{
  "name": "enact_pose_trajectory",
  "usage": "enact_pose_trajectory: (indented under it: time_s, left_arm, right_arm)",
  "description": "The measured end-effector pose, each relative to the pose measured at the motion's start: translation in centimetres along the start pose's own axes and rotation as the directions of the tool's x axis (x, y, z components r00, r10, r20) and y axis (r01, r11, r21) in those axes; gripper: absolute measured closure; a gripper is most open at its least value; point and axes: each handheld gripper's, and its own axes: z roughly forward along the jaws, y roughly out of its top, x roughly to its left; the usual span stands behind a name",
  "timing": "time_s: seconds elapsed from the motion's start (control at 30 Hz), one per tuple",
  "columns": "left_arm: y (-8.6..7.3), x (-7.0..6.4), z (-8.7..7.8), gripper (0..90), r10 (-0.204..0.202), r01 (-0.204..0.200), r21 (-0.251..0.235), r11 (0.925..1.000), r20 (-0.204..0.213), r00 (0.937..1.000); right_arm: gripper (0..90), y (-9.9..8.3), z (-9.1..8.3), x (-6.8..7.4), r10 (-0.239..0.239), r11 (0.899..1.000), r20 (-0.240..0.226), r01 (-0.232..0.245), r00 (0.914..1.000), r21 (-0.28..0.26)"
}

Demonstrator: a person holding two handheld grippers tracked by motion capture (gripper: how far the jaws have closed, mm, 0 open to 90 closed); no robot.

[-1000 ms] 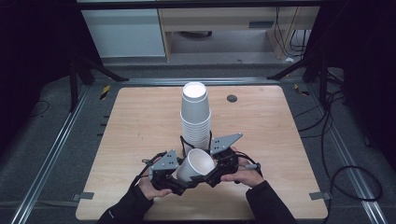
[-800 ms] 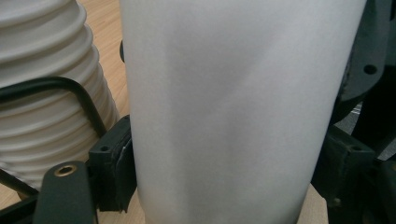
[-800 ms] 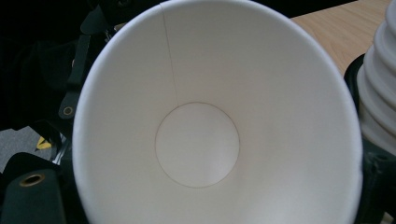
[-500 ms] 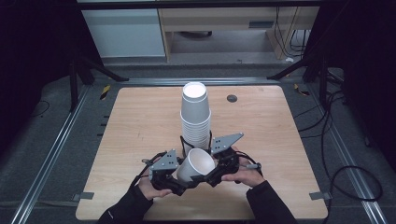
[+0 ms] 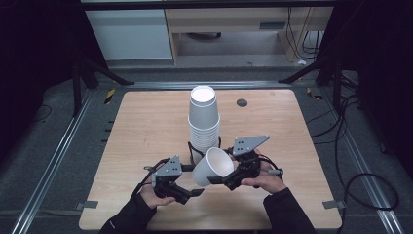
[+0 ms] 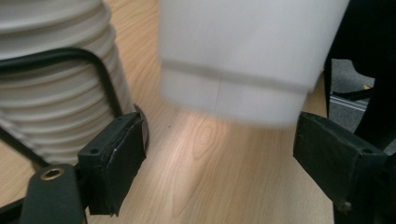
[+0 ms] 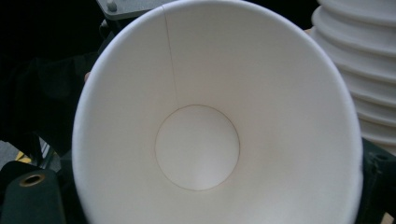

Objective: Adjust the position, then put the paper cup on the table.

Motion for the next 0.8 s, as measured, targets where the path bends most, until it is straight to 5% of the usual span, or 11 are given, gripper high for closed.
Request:
enact_pose_trajectory:
  time_s: [0.3, 0.53, 0.63, 0.8]
  left_arm:
    - [-0.6, 1.4, -1.8, 15.2, -0.057, 0.056, -0.019, 0.9983, -0.058, 0.9967]
    - [-1.2, 2.5, -3.0, 16.0, -0.103, 0.1, -0.029, 0.9946, -0.115, 0.988]
    - [-1.5, 3.0, -3.6, 16.0, -0.13, 0.125, -0.041, 0.9913, -0.135, 0.9823]
    - [-2.1, 4.2, -4.3, 16.1, -0.185, 0.179, -0.05, 0.9827, -0.194, 0.9635]
  right_arm:
    - [11.0, -0.2, -3.0, -0.8, 0.018, 1.0, 0.112, -0.017, 0.9936, -0.011]
    - [11.0, -0.3, -4.6, -2.3, 0.034, 0.999, 0.207, -0.033, 0.9777, -0.006]
    - [11.0, -0.2, -5.3, -2.9, 0.041, 0.999, 0.25, -0.042, 0.9674, -0.001]
    - [11.0, -0.2, -6.6, -4.1, 0.063, 0.998, 0.324, -0.062, 0.9438, -0.014]
